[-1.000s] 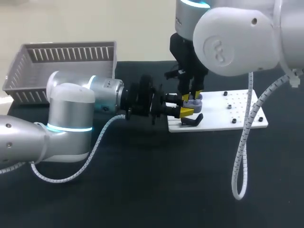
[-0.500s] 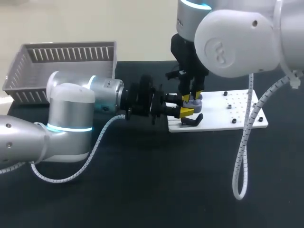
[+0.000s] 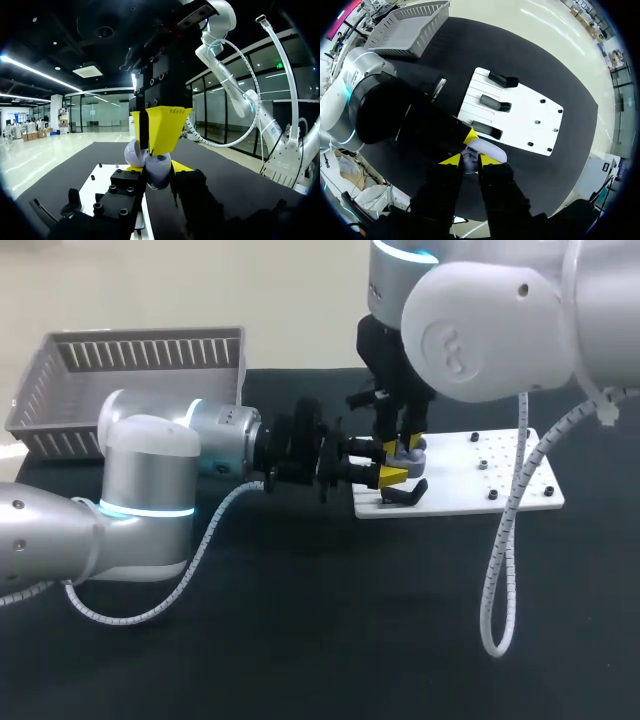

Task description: Pick up each earbud case from the left stands, insert the matching earbuds, close the lid, and place the case in the box.

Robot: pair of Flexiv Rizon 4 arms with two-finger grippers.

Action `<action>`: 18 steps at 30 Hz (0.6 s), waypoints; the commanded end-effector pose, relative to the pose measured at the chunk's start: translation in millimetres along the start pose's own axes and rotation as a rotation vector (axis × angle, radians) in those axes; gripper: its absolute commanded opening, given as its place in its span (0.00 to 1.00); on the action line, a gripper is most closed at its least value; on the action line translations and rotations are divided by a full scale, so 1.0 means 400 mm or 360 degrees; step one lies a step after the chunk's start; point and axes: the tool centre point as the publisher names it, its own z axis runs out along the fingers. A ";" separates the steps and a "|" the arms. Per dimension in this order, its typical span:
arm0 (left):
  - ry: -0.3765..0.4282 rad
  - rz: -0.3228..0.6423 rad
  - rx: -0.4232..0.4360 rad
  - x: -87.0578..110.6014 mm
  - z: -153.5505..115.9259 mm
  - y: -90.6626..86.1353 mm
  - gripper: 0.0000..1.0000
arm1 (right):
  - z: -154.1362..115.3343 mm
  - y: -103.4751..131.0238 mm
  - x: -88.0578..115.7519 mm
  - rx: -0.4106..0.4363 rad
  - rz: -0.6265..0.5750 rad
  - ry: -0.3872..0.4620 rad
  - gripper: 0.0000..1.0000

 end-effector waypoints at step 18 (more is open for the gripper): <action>-0.0003 0.0004 -0.0005 0.001 0.000 -0.003 0.00 | -0.102 -0.128 -0.043 -0.0124 0.0331 -0.0297 1.00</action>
